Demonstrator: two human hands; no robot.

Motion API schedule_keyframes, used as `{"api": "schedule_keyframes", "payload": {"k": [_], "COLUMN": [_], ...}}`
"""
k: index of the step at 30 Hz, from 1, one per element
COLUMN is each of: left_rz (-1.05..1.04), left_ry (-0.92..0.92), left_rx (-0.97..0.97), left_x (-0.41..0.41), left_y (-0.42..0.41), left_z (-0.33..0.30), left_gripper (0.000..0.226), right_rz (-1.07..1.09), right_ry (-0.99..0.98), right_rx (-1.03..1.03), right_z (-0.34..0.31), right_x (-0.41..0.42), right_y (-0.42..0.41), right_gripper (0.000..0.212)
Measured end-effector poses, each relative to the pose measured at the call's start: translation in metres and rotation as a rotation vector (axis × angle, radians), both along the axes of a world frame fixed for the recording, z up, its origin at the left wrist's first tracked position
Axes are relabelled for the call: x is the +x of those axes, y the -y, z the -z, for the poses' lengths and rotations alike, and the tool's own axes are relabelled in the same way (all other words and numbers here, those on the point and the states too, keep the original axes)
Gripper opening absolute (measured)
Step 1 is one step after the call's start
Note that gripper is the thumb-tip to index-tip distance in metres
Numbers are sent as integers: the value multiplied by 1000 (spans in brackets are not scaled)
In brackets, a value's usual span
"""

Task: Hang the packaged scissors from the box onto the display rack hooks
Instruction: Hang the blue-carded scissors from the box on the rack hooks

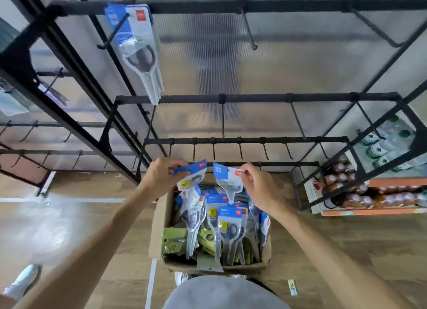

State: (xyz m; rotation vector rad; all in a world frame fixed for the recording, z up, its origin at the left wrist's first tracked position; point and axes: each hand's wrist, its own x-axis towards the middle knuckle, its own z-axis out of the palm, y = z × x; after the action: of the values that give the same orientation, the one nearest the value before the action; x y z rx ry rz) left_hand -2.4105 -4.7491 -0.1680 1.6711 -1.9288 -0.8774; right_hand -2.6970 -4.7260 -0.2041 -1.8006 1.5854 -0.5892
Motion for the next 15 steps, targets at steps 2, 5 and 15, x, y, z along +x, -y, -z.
{"api": "schedule_keyframes", "payload": {"k": [2,5,15], "left_rz": [-51,-138,-298], "left_ry": [-26,-4,-30], "left_rx": [-71,-176,-399], "left_x": [23,57,117], "left_y": [-4,-8,-24], "left_z": [-16,-36,-105], "left_gripper": [13,15,19], "right_rz": [-36,-81,-167], "right_ry": [25,55,10], "right_rx": [-55,-131,-434], "right_z": [-21,-47,-138], "right_x": [19,44,118], "right_y": [12,28,78], "right_gripper": [18,16,20]}}
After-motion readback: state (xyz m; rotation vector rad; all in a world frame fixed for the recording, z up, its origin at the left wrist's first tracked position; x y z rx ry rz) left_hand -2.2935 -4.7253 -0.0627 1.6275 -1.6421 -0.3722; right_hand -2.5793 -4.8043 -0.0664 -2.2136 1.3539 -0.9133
